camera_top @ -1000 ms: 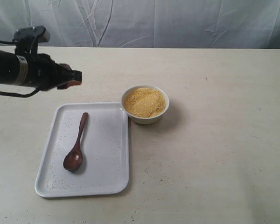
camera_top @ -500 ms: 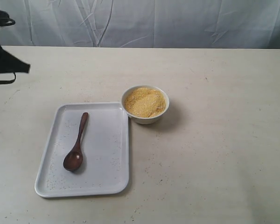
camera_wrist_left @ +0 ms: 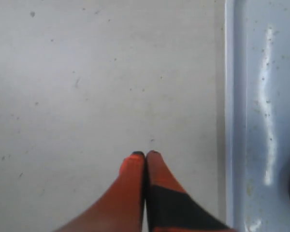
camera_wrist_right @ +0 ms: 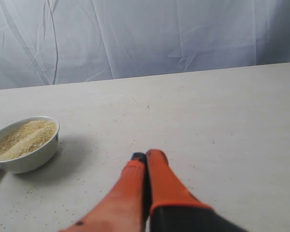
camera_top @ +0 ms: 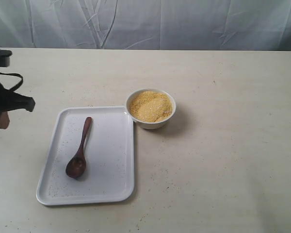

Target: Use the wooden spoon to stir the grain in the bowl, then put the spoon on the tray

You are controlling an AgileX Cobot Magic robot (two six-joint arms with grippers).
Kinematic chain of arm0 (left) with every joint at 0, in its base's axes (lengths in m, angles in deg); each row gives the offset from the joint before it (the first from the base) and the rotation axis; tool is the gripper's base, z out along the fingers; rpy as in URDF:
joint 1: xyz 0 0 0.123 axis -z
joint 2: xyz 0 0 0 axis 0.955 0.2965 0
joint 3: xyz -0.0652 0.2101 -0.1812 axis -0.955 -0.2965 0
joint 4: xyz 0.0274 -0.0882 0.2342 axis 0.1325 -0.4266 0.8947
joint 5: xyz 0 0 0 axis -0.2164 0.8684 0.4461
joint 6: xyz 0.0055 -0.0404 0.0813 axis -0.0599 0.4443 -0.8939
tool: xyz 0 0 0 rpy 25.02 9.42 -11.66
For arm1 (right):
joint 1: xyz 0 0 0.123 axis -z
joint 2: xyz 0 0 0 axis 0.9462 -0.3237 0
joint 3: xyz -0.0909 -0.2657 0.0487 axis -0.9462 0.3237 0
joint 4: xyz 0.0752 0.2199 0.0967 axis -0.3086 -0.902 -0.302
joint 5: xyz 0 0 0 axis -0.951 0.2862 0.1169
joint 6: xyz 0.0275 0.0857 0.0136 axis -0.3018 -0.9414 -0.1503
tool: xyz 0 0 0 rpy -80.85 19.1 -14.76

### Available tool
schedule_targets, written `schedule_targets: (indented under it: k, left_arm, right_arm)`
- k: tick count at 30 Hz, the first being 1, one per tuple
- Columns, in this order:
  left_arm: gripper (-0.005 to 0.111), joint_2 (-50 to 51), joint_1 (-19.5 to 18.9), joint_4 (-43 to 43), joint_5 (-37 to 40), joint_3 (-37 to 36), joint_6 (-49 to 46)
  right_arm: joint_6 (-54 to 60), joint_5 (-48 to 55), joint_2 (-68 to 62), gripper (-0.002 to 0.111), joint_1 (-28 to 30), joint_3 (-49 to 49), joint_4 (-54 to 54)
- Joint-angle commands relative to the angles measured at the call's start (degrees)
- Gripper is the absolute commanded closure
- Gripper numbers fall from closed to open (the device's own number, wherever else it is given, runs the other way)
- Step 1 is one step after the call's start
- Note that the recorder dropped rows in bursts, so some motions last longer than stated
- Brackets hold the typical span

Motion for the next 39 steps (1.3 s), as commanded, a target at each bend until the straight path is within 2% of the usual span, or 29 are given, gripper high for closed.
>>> schedule_targets:
  k: [1, 4, 8, 15, 18, 20, 22, 29, 34, 39]
  left_arm:
    - [0.107, -11.06, -1.69, -5.42, 2.91, -3.84, -1.18]
    - [0.107, -23.20, -1.55, -9.90, 2.90, -8.97, -4.42]
    - [0.107, -36.88, -1.55, -9.67, 6.27, -10.77, -4.34]
    - [0.107, -46.86, -1.55, -8.98, 5.45, -10.77, -4.34]
    - [0.107, -50.97, -1.55, -9.20, -3.22, -13.44, -3.58]
    - [0.107, -56.44, -1.55, -11.15, -12.80, -18.58, -3.58]
    - [0.107, -61.68, -1.55, -11.03, -17.94, -24.10, -3.69]
    - [0.107, -75.81, -1.66, -9.36, -26.06, -40.02, -3.69]
    - [0.107, -84.30, -3.58, -7.69, -34.09, -50.24, -3.69]
    - [0.107, -89.58, -3.87, -5.51, -36.85, -56.02, -3.69]
  right_arm:
    - [0.31, -0.45, 0.36, 0.108, -0.07, 0.14, 0.00]
    - [0.31, -0.45, 0.36, 0.108, -0.07, 0.14, 0.00]
    - [0.31, -0.45, 0.36, 0.108, -0.07, 0.14, 0.00]
    - [0.31, -0.20, 0.36, 0.108, -0.07, 0.14, 0.00]
    - [0.31, -0.20, 0.36, 0.108, -0.07, 0.14, 0.00]
    - [0.31, -0.20, 0.36, 0.108, -0.07, 0.14, 0.00]
    - [0.31, -0.20, 0.36, 0.108, -0.07, 0.14, 0.00]
    - [0.31, -0.45, 0.36, 0.108, -0.07, 0.14, 0.00]
    - [0.31, -0.45, 0.36, 0.108, -0.07, 0.14, 0.00]
    - [0.31, -0.45, 0.36, 0.108, -0.07, 0.14, 0.00]
